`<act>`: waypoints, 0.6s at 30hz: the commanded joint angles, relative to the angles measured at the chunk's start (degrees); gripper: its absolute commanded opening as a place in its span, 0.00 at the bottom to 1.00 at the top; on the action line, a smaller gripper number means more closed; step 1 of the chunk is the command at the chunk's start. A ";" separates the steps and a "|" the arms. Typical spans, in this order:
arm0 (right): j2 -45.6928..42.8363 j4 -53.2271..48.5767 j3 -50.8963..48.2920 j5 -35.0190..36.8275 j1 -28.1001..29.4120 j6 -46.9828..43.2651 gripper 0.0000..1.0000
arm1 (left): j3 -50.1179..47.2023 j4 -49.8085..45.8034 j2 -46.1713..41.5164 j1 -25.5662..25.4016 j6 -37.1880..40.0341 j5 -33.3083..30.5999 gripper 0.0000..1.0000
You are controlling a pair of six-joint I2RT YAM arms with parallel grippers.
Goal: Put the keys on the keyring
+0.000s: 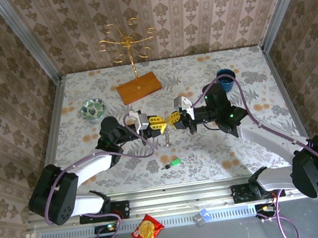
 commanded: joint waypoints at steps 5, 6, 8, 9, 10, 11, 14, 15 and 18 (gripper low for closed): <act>1.55 -26.40 12.26 8.62 2.23 -17.00 0.00 | 4.80 -26.71 -5.78 -0.01 14.66 -2.49 0.25; 2.13 -29.95 13.75 10.10 2.66 -18.83 0.00 | 5.82 -31.41 -6.25 -0.39 16.98 -2.94 0.25; 3.72 -35.66 16.71 12.90 3.82 -21.78 0.00 | 7.31 -36.42 -6.88 -1.08 20.30 -3.59 0.24; 4.32 -37.27 17.82 13.94 4.27 -22.52 0.00 | 7.51 -36.82 -7.01 -1.21 20.61 -3.54 0.24; 4.93 -38.77 19.10 14.99 4.78 -23.24 0.00 | 7.70 -36.67 -7.10 -1.22 20.61 -3.46 0.24; 5.59 -39.76 20.26 16.00 5.23 -23.74 0.00 | 7.80 -36.41 -7.19 -1.31 20.62 -3.15 0.24; 6.83 -41.34 22.71 18.52 6.39 -24.72 0.00 | 8.18 -36.10 -7.15 -1.44 20.31 -2.00 0.25; 7.10 -41.67 23.27 18.89 6.60 -24.92 0.00 | 8.31 -36.05 -7.02 -1.44 20.27 -1.63 0.25; 7.25 -42.40 24.95 18.51 7.36 -25.27 0.00 | 8.45 -36.10 -6.69 -1.48 20.18 -1.48 0.24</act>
